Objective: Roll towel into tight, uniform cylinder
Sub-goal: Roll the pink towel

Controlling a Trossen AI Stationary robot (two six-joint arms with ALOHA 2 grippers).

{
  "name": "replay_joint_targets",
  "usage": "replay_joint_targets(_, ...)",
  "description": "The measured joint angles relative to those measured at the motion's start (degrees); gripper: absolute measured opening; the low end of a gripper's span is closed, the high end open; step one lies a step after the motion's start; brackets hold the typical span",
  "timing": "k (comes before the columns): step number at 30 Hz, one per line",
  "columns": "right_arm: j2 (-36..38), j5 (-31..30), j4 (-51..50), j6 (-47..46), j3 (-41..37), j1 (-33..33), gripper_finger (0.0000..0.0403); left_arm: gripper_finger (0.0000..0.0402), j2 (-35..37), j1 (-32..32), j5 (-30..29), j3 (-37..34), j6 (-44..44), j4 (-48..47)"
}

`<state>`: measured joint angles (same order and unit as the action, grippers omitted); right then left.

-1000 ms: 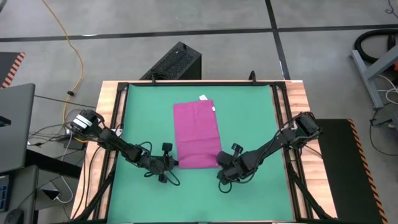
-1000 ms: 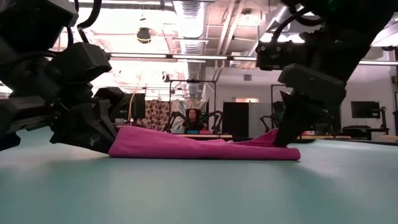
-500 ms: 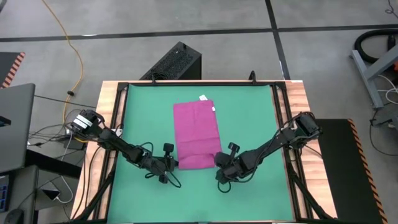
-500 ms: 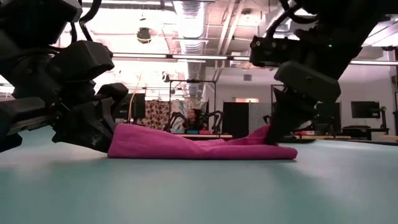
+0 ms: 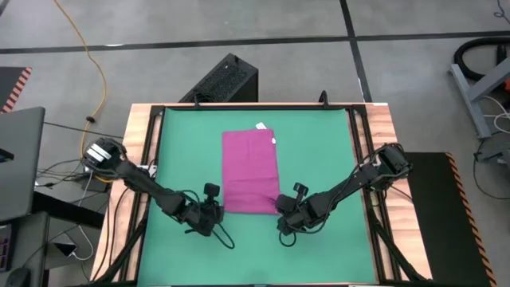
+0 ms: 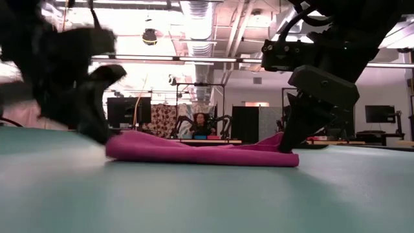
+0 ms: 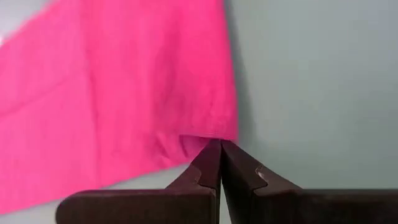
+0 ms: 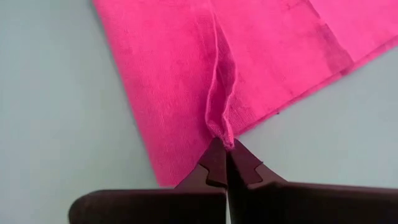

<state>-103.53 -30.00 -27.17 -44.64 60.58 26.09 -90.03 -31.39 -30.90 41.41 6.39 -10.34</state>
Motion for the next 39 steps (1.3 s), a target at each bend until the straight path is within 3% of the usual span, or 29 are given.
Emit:
replay_joint_targets(4,0.0,-0.01,2.15,2.15,0.0,0.0,0.0007,0.0,2.44,-1.76,-0.55,1.05,1.52,-0.79)
replay_joint_targets(15,0.07,0.41,10.95,12.96,0.04,0.63,0.0006,0.0,2.74,-2.74,-8.89,1.03,1.03,-1.67)
replay_joint_targets(27,0.07,2.0,10.96,12.13,0.04,0.44,0.0006,0.0,2.74,-1.16,-6.47,-10.9,-8.76,22.24)
replay_joint_targets(39,0.07,2.74,11.03,13.05,0.04,-0.48,0.0013,0.0,2.74,3.72,0.69,-12.83,-8.5,25.14)
